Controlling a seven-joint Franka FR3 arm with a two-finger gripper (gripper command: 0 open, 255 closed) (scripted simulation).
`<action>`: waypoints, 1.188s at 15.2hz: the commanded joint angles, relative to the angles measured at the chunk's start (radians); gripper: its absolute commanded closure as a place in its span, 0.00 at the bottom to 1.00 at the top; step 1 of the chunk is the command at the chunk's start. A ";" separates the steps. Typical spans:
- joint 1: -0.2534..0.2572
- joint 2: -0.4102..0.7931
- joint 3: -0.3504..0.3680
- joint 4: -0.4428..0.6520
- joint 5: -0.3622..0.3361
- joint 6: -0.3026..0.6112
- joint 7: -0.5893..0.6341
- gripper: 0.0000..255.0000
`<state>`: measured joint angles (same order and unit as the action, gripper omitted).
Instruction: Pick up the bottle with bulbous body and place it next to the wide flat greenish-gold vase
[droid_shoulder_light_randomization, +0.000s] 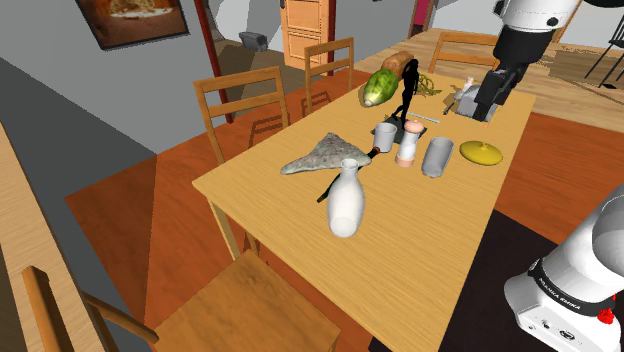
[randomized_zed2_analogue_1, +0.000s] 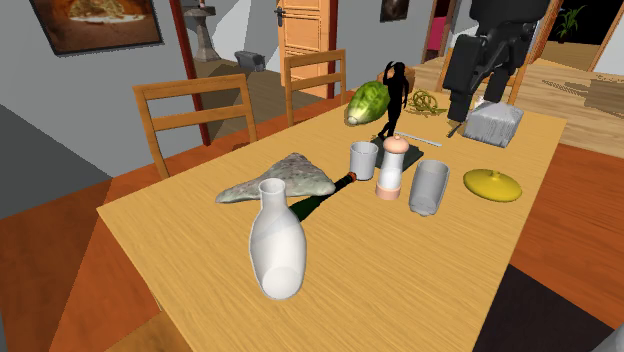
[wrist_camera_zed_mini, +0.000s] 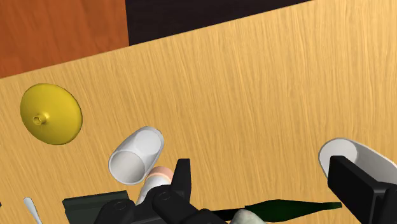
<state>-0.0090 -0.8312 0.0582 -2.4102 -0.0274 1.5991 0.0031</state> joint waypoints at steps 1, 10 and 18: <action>0.000 0.000 0.000 0.000 0.000 0.000 0.000 0.00; 0.039 0.201 0.156 0.015 0.104 0.199 0.186 0.00; 0.049 0.445 0.290 0.116 0.125 0.359 0.353 0.00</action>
<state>0.0395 -0.4238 0.3289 -2.3116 0.0983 1.9353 0.3295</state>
